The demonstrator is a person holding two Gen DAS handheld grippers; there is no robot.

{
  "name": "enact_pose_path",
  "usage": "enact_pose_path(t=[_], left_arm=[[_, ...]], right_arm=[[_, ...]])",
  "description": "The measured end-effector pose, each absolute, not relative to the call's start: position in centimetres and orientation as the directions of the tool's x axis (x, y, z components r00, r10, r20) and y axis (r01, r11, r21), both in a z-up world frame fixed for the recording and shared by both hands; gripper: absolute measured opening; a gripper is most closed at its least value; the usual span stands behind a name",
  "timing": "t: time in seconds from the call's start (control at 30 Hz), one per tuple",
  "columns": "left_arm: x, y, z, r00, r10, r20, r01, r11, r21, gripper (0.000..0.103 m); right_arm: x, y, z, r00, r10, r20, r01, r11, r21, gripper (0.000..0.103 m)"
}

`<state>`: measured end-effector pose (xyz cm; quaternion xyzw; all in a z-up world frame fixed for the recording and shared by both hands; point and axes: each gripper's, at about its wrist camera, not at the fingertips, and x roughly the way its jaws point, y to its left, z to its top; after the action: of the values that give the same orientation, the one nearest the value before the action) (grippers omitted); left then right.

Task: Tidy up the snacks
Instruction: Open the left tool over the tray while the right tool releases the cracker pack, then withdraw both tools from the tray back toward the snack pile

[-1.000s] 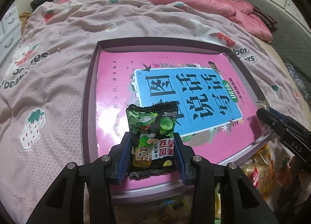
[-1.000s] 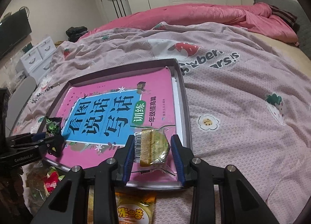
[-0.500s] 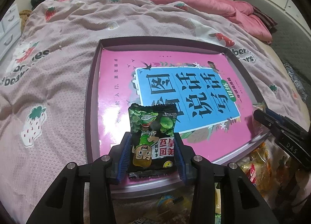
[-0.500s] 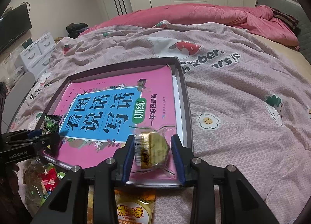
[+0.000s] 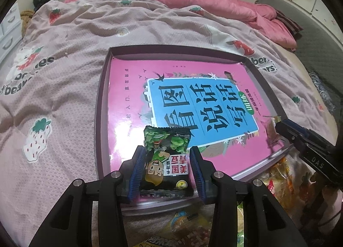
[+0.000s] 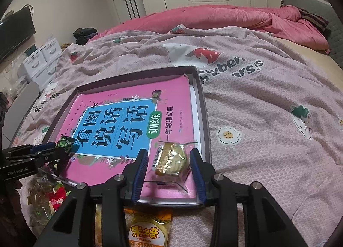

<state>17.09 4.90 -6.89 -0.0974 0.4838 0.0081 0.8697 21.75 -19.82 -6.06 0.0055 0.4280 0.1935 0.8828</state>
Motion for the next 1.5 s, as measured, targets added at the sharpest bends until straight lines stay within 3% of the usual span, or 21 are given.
enact_pose_path(t=[0.53,0.63,1.5], left_arm=[[15.6,6.2,-3.4,0.588,-0.067,-0.806,-0.134,0.975,-0.179,0.052],[15.1,6.6,-2.5,0.605,-0.059,-0.794,-0.141,0.974,-0.180,0.061],[11.5,6.4,1.0,0.654,-0.052,-0.755,-0.141,0.972,-0.188,0.066]], right_arm=[[20.8,-19.9,-3.9,0.605,0.371,-0.704,-0.369,0.915,0.165,0.049],[20.4,-19.8,-3.3,0.613,0.385,-0.690,-0.383,0.909,0.167,0.051],[16.3,-18.9,-0.4,0.662,0.417,-0.623,-0.469,0.879,0.090,0.054]])
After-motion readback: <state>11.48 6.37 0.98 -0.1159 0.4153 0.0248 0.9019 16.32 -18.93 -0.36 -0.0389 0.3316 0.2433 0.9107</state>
